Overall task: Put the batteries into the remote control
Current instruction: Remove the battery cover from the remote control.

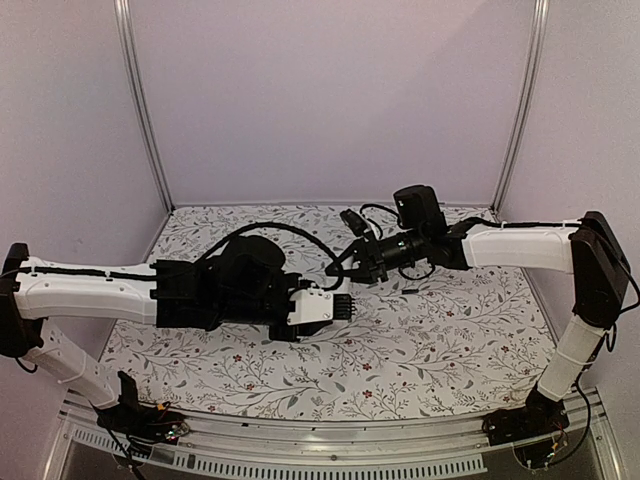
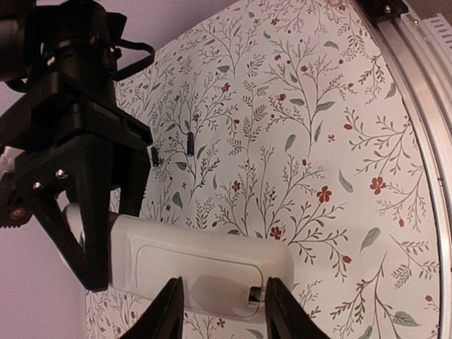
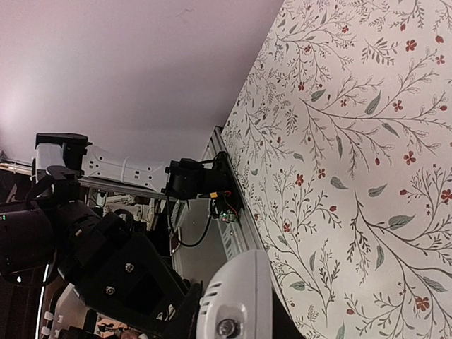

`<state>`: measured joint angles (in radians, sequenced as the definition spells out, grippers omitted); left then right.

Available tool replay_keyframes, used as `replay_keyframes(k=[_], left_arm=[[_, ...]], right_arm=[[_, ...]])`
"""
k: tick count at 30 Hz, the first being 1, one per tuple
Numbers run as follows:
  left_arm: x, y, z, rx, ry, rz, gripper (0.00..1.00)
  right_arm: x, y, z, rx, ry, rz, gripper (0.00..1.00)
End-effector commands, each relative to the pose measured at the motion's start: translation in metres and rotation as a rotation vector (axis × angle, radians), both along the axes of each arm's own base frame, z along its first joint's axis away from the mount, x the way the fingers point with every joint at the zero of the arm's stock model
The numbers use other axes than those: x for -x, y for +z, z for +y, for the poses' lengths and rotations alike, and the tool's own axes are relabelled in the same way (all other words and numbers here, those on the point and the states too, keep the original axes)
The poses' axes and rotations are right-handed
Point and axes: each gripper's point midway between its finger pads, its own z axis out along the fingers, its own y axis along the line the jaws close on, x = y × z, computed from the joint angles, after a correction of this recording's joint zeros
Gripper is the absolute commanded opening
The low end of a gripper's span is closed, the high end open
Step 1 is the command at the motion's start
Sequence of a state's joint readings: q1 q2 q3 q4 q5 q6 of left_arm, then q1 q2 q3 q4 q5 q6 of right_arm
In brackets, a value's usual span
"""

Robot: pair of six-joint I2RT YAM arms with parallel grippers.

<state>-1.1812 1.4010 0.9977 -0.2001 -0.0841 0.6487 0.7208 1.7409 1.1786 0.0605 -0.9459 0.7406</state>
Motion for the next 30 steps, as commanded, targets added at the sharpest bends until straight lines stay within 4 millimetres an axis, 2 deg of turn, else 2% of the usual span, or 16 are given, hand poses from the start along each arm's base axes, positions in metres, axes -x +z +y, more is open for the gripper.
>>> replay_keyframes(k=[1, 9, 17, 21, 27, 30], left_arm=[[-0.002, -0.005, -0.001, -0.021, 0.009, -0.039, 0.39], [-0.008, -0.007, 0.002, -0.024, 0.029, -0.070, 0.38], [-0.006, 0.020, 0.002, 0.039, 0.019, -0.118, 0.38], [-0.004, 0.029, 0.005, 0.060, 0.015, -0.129, 0.38], [-0.003, 0.026, 0.008, 0.049, 0.015, -0.131, 0.38], [-0.003, 0.016, 0.010, 0.020, 0.016, -0.122, 0.38]], right_arm=[[0.010, 0.000, 0.007, -0.023, 0.053, -0.003, 0.00], [0.019, 0.005, 0.010, -0.043, 0.088, -0.008, 0.00], [0.015, -0.010, 0.014, -0.015, 0.079, 0.046, 0.00], [0.013, -0.009, 0.015, -0.015, 0.073, 0.053, 0.00], [0.006, -0.006, 0.012, -0.023, 0.059, 0.057, 0.00], [0.000, -0.001, 0.009, -0.037, 0.042, 0.062, 0.00]])
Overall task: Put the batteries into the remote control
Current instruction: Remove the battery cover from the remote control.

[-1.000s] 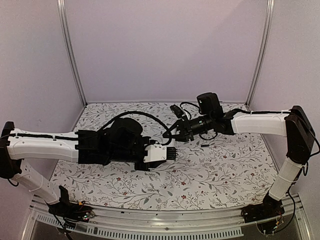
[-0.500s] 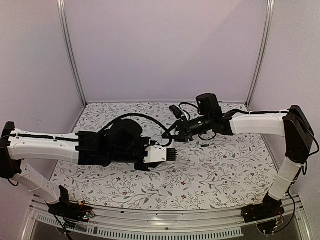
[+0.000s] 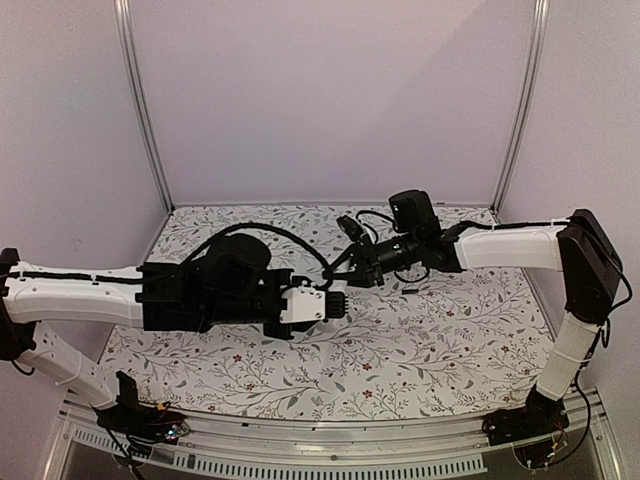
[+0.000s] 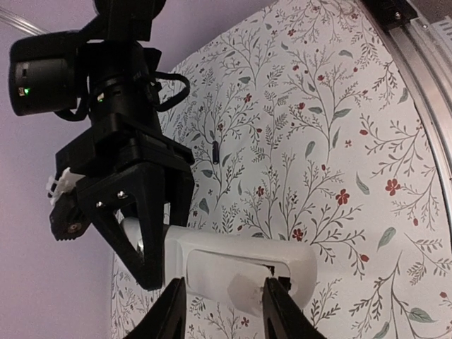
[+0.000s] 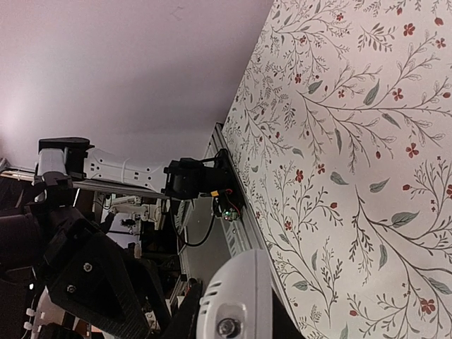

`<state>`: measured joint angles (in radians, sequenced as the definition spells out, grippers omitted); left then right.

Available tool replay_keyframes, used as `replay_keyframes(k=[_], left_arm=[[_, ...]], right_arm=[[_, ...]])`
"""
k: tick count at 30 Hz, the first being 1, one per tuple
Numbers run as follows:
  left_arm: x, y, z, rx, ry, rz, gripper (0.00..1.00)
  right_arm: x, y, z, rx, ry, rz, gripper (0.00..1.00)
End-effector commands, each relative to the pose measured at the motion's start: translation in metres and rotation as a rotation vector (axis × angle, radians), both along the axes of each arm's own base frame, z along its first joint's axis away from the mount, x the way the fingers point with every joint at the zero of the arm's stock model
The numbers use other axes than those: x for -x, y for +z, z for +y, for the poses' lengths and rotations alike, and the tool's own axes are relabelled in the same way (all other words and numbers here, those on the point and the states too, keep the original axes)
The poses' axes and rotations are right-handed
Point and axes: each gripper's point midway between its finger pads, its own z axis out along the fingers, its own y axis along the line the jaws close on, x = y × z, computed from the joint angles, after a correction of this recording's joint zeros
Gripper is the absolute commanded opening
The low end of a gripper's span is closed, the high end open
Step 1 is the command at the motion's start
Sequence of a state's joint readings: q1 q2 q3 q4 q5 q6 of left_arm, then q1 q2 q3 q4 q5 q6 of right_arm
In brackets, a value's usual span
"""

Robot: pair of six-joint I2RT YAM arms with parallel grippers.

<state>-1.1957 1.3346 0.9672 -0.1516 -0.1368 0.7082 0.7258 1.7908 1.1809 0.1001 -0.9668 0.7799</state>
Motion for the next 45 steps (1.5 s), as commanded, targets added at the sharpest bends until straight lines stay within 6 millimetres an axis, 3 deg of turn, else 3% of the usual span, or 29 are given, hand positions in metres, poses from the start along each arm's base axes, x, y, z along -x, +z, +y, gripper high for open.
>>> replay_keyframes(k=[1, 4, 15, 22, 29, 35, 45], left_arm=[[-0.002, -0.012, 0.005, -0.034, 0.019, -0.014, 0.38], [-0.001, -0.024, 0.006, -0.069, 0.018, 0.002, 0.37], [-0.011, -0.030, 0.009, -0.100, 0.065, -0.017, 0.42], [-0.017, -0.005, 0.009, 0.024, 0.128, 0.029, 0.66], [-0.042, 0.013, 0.008, 0.225, 0.347, 0.288, 0.80], [-0.072, 0.026, 0.003, 0.283, 0.614, 0.528, 0.79], [-0.090, -0.003, -0.001, 0.210, 0.776, 0.724, 0.62]], right_arm=[[0.000, 0.016, 0.002, -0.050, 0.024, 0.011, 0.00], [-0.005, 0.017, 0.000, -0.064, 0.010, 0.025, 0.00], [-0.017, 0.013, -0.006, -0.081, -0.044, 0.064, 0.00], [-0.035, -0.002, -0.017, -0.059, -0.128, 0.075, 0.00], [-0.063, -0.005, -0.026, -0.079, -0.263, 0.047, 0.00], [-0.081, -0.002, -0.029, -0.128, -0.319, 0.056, 0.00], [-0.086, 0.001, -0.029, -0.135, -0.334, 0.054, 0.00]])
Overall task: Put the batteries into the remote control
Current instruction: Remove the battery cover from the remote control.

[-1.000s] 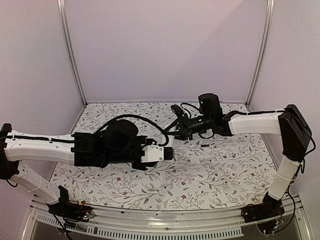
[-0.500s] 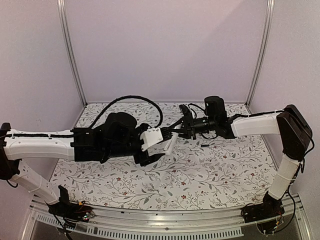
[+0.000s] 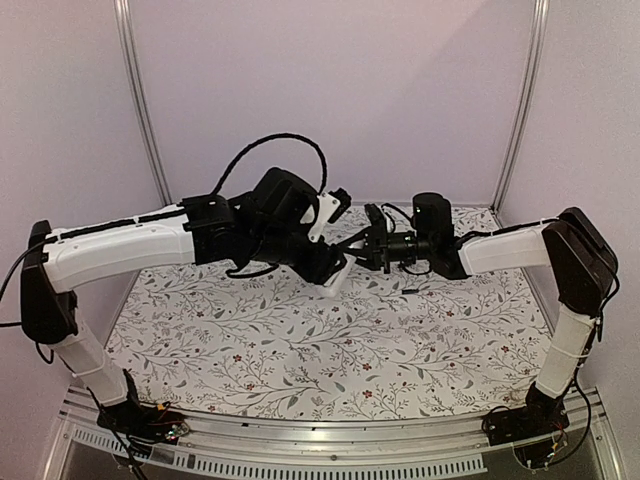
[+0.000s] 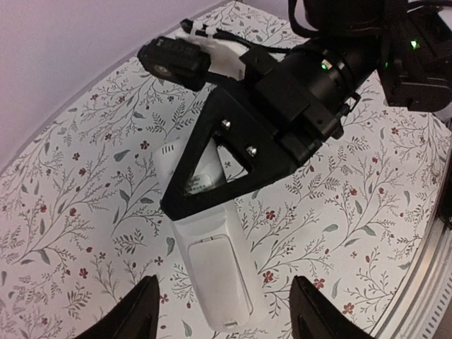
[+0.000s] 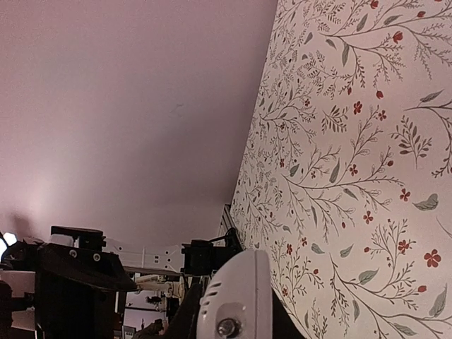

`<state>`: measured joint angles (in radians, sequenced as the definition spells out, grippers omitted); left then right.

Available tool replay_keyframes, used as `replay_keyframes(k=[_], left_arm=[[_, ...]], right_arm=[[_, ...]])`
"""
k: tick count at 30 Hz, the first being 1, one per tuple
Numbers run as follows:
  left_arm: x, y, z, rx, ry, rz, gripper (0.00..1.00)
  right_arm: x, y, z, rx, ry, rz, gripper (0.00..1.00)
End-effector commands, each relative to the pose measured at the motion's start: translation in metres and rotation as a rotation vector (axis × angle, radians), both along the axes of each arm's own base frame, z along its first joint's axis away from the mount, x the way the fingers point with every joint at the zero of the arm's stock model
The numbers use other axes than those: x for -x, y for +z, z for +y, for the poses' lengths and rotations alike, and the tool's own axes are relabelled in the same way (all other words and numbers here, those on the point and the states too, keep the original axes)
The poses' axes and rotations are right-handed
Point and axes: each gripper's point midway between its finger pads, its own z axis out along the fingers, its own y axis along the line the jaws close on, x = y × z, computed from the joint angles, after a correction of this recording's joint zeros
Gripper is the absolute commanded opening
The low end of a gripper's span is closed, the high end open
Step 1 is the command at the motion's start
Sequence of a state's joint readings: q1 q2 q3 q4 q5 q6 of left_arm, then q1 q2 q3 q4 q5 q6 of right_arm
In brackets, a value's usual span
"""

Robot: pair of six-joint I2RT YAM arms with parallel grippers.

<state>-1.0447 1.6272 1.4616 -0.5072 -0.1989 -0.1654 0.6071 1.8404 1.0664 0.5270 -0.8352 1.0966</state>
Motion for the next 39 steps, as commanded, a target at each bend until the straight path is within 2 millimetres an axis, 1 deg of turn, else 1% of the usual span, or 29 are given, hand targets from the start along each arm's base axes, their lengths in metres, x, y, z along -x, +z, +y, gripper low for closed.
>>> replay_keyframes(k=[1, 3, 9, 15, 22, 24, 26, 30, 35, 39], left_arm=[[0.004, -0.032, 0.010, -0.064, 0.054, 0.157, 0.62], [0.004, -0.038, 0.008, -0.071, 0.052, 0.178, 0.60], [0.001, -0.048, 0.008, -0.091, 0.058, 0.194, 0.56], [-0.006, -0.059, 0.012, -0.110, 0.077, 0.210, 0.48], [-0.009, -0.067, 0.011, -0.107, 0.070, 0.236, 0.46], [-0.010, -0.068, 0.011, -0.106, 0.070, 0.238, 0.42], [-0.011, -0.068, 0.013, -0.106, 0.074, 0.240, 0.37], [-0.014, -0.072, 0.018, -0.094, 0.076, 0.271, 0.31], [-0.015, -0.066, 0.018, -0.061, 0.067, 0.265, 0.28], [-0.016, -0.059, 0.020, -0.033, 0.068, 0.246, 0.26]], right_arm=[[-0.007, 0.004, -0.002, -0.017, -0.027, -0.021, 0.00], [-0.008, 0.003, -0.003, -0.014, -0.031, -0.019, 0.00], [-0.007, 0.004, -0.005, -0.014, -0.032, -0.023, 0.00], [-0.006, 0.009, -0.006, -0.021, -0.029, -0.031, 0.00], [-0.004, 0.016, -0.006, -0.031, -0.023, -0.041, 0.00], [-0.004, 0.017, -0.006, -0.033, -0.021, -0.043, 0.00], [-0.004, 0.019, -0.007, -0.035, -0.022, -0.045, 0.00], [-0.004, 0.023, -0.009, -0.044, -0.015, -0.048, 0.00], [-0.008, 0.029, -0.014, -0.050, -0.026, -0.057, 0.00], [-0.015, 0.024, -0.023, -0.041, -0.050, -0.053, 0.00]])
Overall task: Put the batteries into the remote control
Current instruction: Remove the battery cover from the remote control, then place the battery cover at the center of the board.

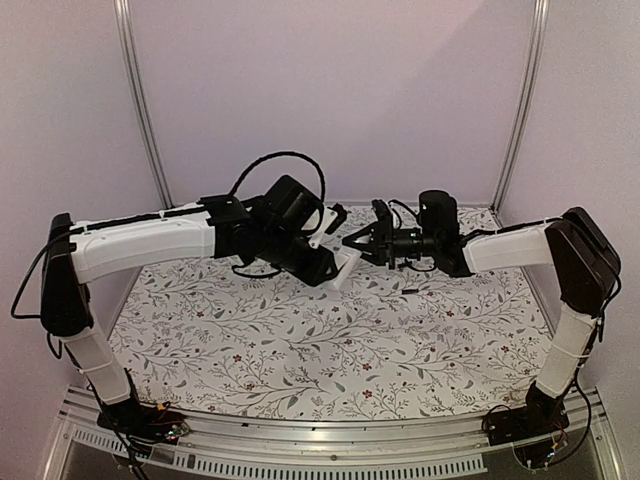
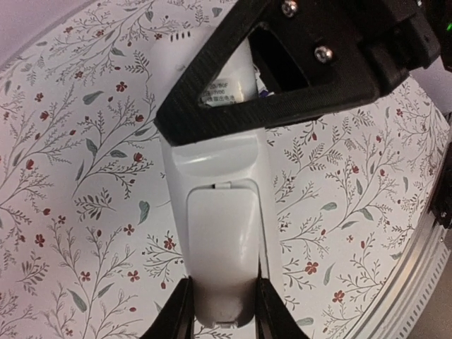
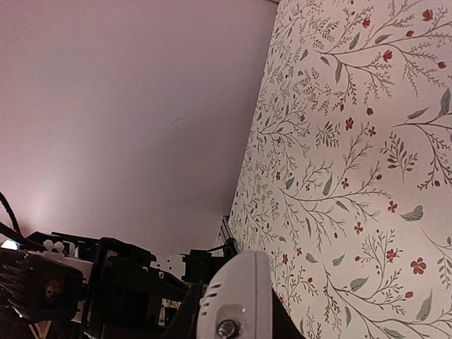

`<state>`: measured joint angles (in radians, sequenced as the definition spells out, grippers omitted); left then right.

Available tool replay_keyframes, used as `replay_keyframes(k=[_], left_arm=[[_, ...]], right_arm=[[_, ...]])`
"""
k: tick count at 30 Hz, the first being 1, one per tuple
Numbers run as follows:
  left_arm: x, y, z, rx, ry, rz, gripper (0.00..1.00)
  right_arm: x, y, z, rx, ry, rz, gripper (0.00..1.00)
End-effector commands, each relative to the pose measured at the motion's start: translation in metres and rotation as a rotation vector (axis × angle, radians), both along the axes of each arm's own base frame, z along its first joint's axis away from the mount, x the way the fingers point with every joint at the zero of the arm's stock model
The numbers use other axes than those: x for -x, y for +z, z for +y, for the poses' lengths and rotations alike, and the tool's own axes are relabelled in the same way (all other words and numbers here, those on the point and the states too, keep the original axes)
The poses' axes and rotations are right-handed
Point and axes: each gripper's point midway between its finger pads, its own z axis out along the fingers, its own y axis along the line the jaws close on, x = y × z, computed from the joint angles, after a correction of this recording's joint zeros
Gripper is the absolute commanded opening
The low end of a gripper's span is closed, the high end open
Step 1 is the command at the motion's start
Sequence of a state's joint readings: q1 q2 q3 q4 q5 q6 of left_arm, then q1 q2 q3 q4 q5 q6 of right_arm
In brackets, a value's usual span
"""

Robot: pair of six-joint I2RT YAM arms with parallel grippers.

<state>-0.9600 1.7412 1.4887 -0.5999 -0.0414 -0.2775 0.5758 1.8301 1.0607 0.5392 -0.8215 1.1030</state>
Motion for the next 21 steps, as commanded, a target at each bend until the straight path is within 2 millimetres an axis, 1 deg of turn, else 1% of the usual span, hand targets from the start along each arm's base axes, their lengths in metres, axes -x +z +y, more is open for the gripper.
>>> replay_keyframes(k=[1, 4, 5, 7, 9, 11, 13, 14, 15, 19, 21], left_arm=[[-0.005, 0.003, 0.014, 0.014, 0.024, -0.009, 0.26], [-0.007, 0.005, 0.019, 0.038, 0.034, -0.014, 0.25], [-0.008, 0.005, 0.022, 0.042, 0.042, -0.015, 0.25], [-0.012, 0.001, 0.029, 0.041, 0.062, -0.018, 0.25], [-0.015, -0.009, 0.035, 0.034, 0.077, -0.012, 0.25], [-0.019, -0.028, 0.045, -0.008, 0.101, -0.005, 0.25], [-0.021, -0.053, 0.055, -0.054, 0.124, 0.027, 0.25], [-0.021, -0.070, 0.062, -0.087, 0.141, 0.048, 0.25], [-0.022, -0.081, 0.066, -0.113, 0.154, 0.056, 0.25], [-0.026, -0.115, 0.074, -0.208, 0.170, 0.074, 0.27], [-0.026, -0.130, 0.076, -0.252, 0.168, 0.092, 0.27]], right_arm=[[-0.006, 0.017, -0.016, -0.027, -0.020, -0.038, 0.00], [-0.016, 0.003, -0.027, 0.000, -0.050, -0.016, 0.00], [-0.020, -0.005, -0.032, 0.014, -0.065, -0.002, 0.00], [-0.026, -0.018, -0.041, 0.040, -0.091, 0.011, 0.00], [-0.029, -0.026, -0.049, 0.055, -0.106, 0.015, 0.00], [-0.032, -0.030, -0.057, 0.068, -0.121, 0.014, 0.00], [-0.035, -0.026, -0.067, 0.074, -0.141, 0.002, 0.00], [-0.037, -0.023, -0.073, 0.082, -0.154, -0.001, 0.00], [-0.039, -0.022, -0.080, 0.089, -0.166, -0.006, 0.00], [-0.042, 0.001, -0.109, 0.092, -0.210, -0.061, 0.00], [-0.041, 0.007, -0.121, 0.089, -0.221, -0.079, 0.00]])
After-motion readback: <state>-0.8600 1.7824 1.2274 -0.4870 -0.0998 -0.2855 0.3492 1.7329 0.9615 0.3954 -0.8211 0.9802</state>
